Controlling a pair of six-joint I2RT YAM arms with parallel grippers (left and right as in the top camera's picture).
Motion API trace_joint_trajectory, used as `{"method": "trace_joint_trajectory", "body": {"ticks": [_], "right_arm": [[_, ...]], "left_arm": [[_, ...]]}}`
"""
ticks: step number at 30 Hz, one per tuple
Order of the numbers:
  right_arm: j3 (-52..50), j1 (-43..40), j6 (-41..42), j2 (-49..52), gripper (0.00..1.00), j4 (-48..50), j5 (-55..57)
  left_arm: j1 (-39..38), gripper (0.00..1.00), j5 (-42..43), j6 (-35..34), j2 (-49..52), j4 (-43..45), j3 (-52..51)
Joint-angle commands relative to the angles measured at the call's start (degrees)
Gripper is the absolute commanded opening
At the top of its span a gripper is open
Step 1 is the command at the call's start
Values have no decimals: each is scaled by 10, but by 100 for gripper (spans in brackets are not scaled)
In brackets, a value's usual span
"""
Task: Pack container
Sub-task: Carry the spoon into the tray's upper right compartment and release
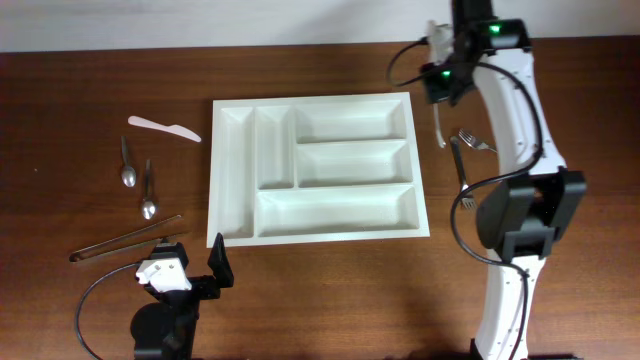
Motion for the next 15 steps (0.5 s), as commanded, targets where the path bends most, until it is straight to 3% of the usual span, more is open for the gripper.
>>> {"method": "trace_joint_trajectory", "body": {"ticks": [1, 15], "right_arm": [[9, 43, -84, 0, 4, -2, -25], [-59, 153, -394, 1, 4, 68, -76]], "left_arm": [[2, 99, 8, 5, -4, -1, -2], [2, 99, 8, 5, -4, -1, -2]]}}
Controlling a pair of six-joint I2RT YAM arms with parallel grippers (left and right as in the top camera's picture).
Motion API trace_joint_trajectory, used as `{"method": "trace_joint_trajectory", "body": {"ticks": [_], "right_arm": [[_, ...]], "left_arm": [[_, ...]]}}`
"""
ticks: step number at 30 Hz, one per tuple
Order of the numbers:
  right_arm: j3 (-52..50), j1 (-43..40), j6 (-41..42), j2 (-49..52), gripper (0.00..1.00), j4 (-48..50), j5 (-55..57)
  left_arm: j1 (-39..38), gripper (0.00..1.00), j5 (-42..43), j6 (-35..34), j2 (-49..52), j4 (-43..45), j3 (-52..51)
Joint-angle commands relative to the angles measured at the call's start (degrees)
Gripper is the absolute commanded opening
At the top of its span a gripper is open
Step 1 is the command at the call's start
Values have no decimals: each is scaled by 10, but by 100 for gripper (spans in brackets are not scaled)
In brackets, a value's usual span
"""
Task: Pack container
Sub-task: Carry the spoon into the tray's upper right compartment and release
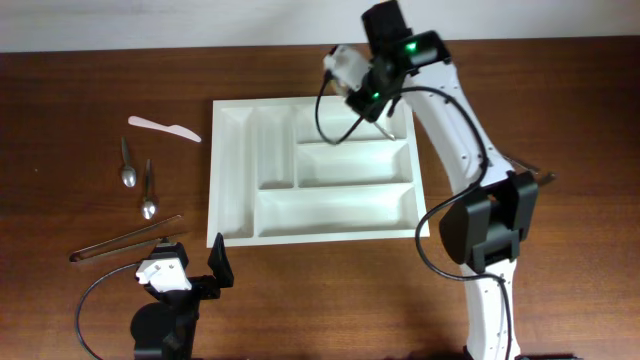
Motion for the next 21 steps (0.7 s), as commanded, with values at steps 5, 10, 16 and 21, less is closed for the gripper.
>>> {"method": "trace_joint_trajectory", "body": {"ticks": [5, 10, 16, 21], "right_arm": [[-118, 20, -164, 1, 4, 94, -17], [-160, 19, -164, 1, 4, 152, -17], [-160, 18, -164, 1, 4, 173, -17], [-160, 14, -164, 1, 4, 177, -17]], "left_arm": [[2, 99, 8, 5, -4, -1, -2], [2, 99, 8, 5, -4, -1, -2], [2, 99, 8, 5, -4, -1, -2], [2, 99, 8, 5, -4, -1, -2]]}}
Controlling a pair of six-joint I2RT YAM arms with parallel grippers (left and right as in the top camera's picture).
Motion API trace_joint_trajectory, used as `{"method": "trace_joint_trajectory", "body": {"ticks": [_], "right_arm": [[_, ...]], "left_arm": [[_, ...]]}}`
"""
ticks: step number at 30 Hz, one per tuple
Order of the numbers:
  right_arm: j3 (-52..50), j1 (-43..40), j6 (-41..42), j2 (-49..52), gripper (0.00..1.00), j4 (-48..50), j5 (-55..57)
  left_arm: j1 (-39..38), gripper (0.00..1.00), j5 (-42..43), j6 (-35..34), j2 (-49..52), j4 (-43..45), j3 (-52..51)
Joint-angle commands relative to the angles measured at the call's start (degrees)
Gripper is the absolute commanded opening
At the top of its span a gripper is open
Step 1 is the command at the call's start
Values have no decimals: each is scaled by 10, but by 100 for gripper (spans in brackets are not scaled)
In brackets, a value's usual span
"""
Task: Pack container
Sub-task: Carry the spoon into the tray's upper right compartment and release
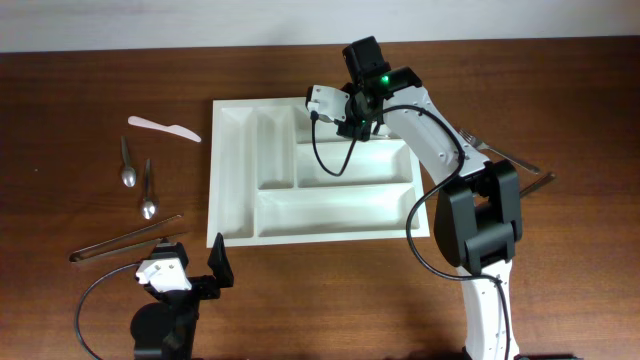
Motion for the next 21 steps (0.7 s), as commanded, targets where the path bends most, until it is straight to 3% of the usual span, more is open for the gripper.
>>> {"method": "trace_joint_trajectory", "body": {"ticks": [1, 9, 10, 11, 13, 18, 21], "right_arm": [[0, -5, -4, 1, 4, 5, -9], [0, -27, -4, 1, 4, 15, -9], [0, -30, -4, 1, 11, 15, -9], [0, -32, 7, 1, 51, 18, -9], [1, -35, 37, 1, 77, 27, -7], [29, -41, 149, -2, 100, 29, -5], [74, -49, 270, -6, 99, 12, 16]], "left_arm": [[2, 99, 8, 5, -4, -1, -2], [2, 99, 8, 5, -4, -1, -2], [2, 99, 8, 5, -4, -1, -2], [2, 99, 8, 5, -4, -1, -2], [2, 99, 8, 5, -4, -1, -2], [2, 99, 8, 5, -4, -1, -2], [2, 99, 8, 5, -4, -1, -2]]}}
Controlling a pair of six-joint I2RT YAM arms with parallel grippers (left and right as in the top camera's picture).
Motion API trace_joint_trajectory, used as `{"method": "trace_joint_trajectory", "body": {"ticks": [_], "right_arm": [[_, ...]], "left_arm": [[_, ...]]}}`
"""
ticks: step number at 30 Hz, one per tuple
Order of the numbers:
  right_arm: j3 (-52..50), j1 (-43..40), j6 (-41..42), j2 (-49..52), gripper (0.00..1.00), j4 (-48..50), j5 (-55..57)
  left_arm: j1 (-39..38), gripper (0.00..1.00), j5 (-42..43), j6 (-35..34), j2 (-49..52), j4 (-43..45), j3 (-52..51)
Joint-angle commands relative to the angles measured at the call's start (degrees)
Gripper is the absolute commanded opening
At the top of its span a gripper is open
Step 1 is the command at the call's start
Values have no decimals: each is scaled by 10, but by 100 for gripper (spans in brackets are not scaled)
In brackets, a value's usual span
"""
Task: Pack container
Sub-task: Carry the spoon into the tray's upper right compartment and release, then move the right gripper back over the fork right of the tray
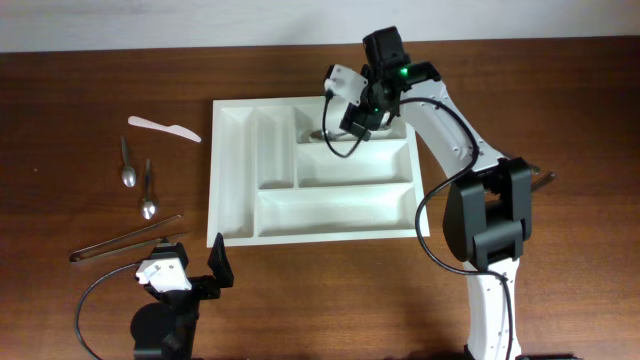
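Note:
The white cutlery tray [232,190] lies mid-table. My right gripper [353,120] hangs low over its top right compartment. A metal fork [320,133] lies in that compartment, its end sticking out leftward from under the fingers. The overhead view does not show whether the fingers still hold it. Far from the tray, my left gripper [218,263] rests folded at the front left, and its jaws cannot be made out.
Left of the tray lie a pale knife [163,127], two spoons [128,170] and metal tongs [125,241]. Another utensil [541,180] shows at the right, partly behind the right arm.
The right gripper has shifted slightly right and back within the top right compartment. The fork's end now shows lying in that compartment. The left arm is unchanged.
The right gripper held a fork beyond the tray's far right corner. It then carried the fork over the tray's top right compartment, then stood low inside it. Now the fork lies there under the gripper. The left arm never moved.

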Motion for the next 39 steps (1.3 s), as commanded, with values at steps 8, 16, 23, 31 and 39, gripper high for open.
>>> {"method": "trace_joint_trajectory", "body": {"ticks": [8, 16, 23, 31, 39], "right_arm": [[238, -68, 278, -7, 99, -243, 14], [260, -163, 309, -8, 95, -386, -58], [217, -232, 393, -8, 86, -406, -1], [120, -267, 451, -8, 87, -376, 95], [-21, -267, 449, -8, 86, -299, 97]], "left_arm": [[2, 99, 8, 5, -4, -1, -2], [2, 99, 8, 5, -4, -1, -2], [2, 99, 8, 5, -4, -1, -2], [2, 99, 8, 5, -4, -1, -2], [2, 99, 8, 5, -4, -1, -2]]}}
